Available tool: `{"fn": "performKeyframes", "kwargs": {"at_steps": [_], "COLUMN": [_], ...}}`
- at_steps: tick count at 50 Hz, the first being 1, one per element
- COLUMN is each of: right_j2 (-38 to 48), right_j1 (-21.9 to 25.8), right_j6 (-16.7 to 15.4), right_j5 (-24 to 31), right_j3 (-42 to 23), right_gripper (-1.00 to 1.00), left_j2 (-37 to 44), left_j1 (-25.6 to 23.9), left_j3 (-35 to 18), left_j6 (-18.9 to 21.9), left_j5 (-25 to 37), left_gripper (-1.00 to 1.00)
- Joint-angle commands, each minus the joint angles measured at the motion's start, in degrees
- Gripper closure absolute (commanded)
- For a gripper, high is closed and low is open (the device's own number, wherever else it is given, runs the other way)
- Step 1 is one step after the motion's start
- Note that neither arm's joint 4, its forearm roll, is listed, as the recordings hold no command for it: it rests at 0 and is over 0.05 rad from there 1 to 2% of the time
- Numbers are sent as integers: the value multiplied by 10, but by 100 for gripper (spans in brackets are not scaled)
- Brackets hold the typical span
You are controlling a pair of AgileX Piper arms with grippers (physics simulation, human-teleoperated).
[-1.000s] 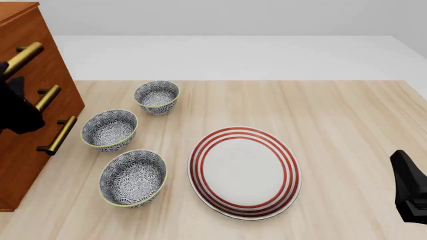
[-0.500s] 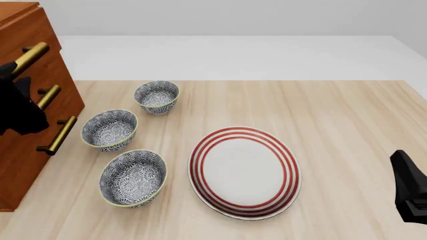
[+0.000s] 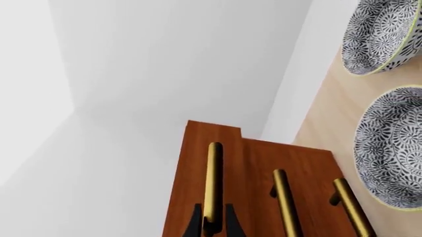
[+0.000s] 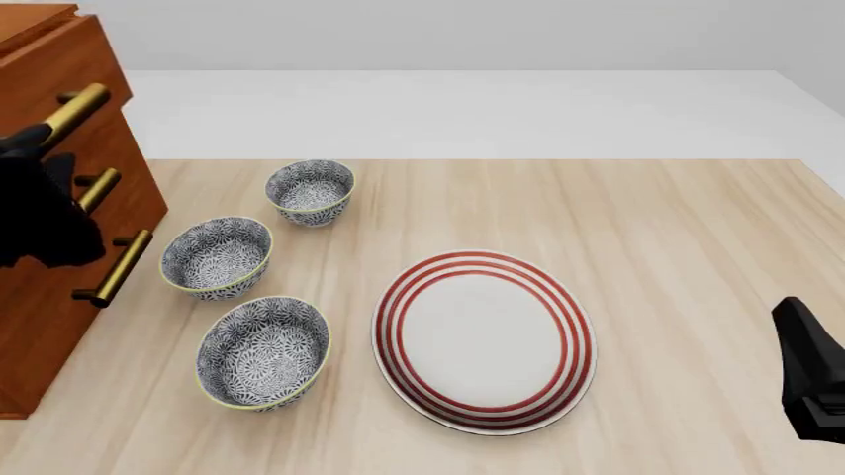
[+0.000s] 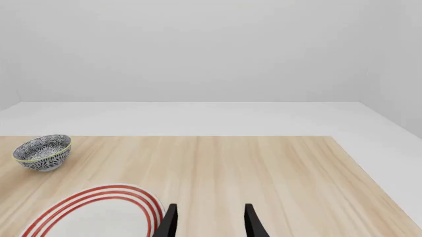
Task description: Open the top drawer of the cabinet.
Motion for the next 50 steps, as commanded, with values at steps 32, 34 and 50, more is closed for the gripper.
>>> {"fn": "performKeyframes", "kwargs": {"at_steps": [32,34,50], "right_j2": [0,0,0], "right_j1": [0,0,0], "right_j6": [0,0,0], "right_j5": [0,0,0], "right_j3": [0,0,0], "right_gripper": [-100,-100,-100], "left_j2": [-33,-32,-34], "left_j1": [-29,-32,-39], "left_j3": [-28,-28,-29], "left_j6": [26,27,28], "left_j5": [32,32,37], "left_gripper": [100,100,100]}}
